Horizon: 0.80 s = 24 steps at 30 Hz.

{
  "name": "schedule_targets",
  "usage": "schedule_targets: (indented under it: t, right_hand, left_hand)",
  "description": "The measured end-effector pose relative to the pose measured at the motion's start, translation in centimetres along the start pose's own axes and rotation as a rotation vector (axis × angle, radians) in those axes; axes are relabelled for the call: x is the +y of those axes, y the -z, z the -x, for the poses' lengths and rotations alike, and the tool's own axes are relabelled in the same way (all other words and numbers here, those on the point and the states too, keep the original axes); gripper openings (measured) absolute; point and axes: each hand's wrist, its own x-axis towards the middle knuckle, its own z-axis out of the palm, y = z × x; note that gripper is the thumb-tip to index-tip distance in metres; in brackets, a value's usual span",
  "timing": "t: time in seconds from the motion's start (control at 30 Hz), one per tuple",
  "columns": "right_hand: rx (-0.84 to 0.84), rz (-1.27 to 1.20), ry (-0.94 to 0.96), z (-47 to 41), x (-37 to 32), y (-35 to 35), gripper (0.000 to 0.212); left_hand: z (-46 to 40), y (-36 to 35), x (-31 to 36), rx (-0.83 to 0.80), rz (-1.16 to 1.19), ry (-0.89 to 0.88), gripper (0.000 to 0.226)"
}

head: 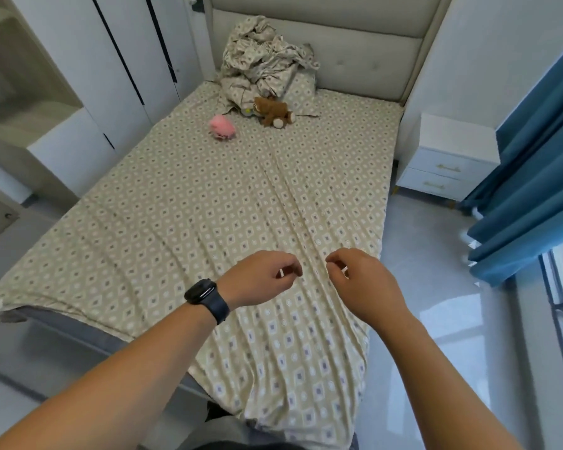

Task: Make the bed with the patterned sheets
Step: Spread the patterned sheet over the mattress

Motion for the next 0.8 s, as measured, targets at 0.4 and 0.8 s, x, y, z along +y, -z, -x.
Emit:
schedule_targets:
  t: [0.4,0.8]
  right_hand:
    - [-0.019,0.058,-0.106,-2.6,-14.2,-8.1,0.028]
    - [-0.074,-0.033,0.237,-7.8,-25.0,-13.7,0.027]
  left_hand:
    - [2.8,10.9,-10.8,-0.11,-0.127,-0.114,0.021]
    - [12.2,16.6,-17.6,0.033,-0.137,0.11,0.021]
